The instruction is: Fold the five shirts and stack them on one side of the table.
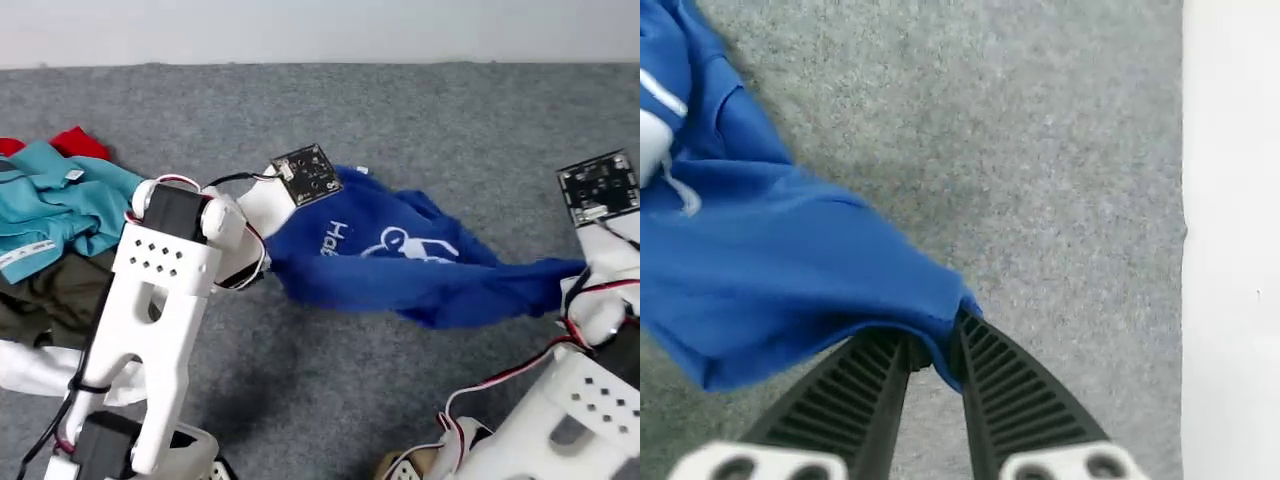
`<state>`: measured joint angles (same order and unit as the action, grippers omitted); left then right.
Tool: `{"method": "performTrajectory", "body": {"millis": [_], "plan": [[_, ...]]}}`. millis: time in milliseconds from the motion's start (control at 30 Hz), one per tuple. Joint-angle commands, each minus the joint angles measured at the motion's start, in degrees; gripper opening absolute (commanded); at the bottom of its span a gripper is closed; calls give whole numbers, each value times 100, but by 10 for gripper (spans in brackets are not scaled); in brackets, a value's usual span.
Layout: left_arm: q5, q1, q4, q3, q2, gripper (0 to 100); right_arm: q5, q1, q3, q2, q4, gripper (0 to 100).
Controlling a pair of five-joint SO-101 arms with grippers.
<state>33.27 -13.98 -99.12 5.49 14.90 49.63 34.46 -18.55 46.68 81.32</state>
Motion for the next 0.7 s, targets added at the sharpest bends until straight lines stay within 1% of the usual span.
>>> {"method": "performTrajectory", "body": {"millis": [0,200,333,467,600,667], "plan": [[-35,9,-132,-92,281,195,114,48,26,101,-110,9],[-79,-123,35,-119,220,195,97,48,26,101,-101,9],[-88,-369,712,400,220,195,88,48,18,92,-66,9],[-88,-809,1442,1209,132,175,105,-48,-211,101,-101,9],[-105,-1029,1952,1437,-589,139,88,-48,-281,101,-101,9],[-343,-1011,2303,1341,-1081,137,88,-48,-281,101,-92,9]]}}
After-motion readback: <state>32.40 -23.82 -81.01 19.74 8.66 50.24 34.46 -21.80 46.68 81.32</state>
